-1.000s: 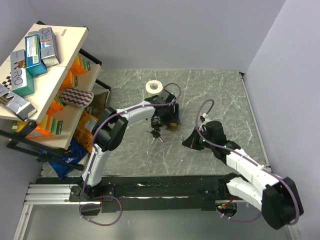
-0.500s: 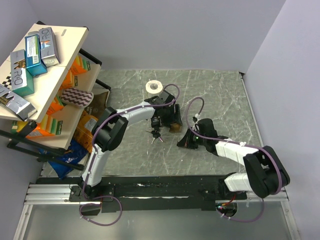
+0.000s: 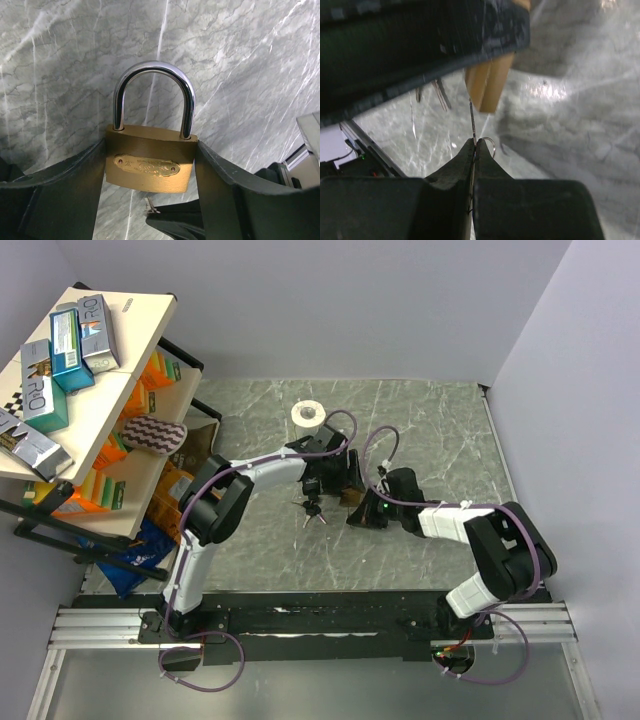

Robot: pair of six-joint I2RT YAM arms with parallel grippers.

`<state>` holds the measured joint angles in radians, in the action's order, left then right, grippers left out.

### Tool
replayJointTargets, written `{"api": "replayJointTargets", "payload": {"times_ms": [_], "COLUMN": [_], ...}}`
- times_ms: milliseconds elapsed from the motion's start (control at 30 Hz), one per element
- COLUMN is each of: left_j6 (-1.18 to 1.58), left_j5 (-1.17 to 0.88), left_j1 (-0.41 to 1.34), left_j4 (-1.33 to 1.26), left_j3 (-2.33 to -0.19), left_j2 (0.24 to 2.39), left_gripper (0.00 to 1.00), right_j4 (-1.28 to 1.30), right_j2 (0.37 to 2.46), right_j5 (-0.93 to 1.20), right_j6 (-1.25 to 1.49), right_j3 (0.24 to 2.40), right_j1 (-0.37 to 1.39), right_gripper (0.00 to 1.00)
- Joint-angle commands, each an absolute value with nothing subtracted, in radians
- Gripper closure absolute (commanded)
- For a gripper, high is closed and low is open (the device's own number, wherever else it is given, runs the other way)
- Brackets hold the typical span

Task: Unlock with the key

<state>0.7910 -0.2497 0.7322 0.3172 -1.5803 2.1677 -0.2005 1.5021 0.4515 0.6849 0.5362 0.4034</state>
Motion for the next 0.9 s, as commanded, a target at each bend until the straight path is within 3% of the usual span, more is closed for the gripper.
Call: {"api": "replayJointTargets", "payload": {"times_ms": [0,867], "left_j6": [0.792,0.779], "left_j5": [-0.256,-0.271], "left_j1": [0.746,0.746], "left_j4": [0.449,0.446], "left_j3": [-1.505,-1.491], "left_j2": [2.218,2.22], "left_gripper": [0.99,0.99], "right_j4": [-0.258,-0.245], "right_j2": [1.539,1.571], "right_j5": [0.449,0.367], "right_j6": [0.698,0.681], "right_j3": [0.587,0.629], "right_j1": [0.4,0.359], "right_gripper": [1.0,1.0]}}
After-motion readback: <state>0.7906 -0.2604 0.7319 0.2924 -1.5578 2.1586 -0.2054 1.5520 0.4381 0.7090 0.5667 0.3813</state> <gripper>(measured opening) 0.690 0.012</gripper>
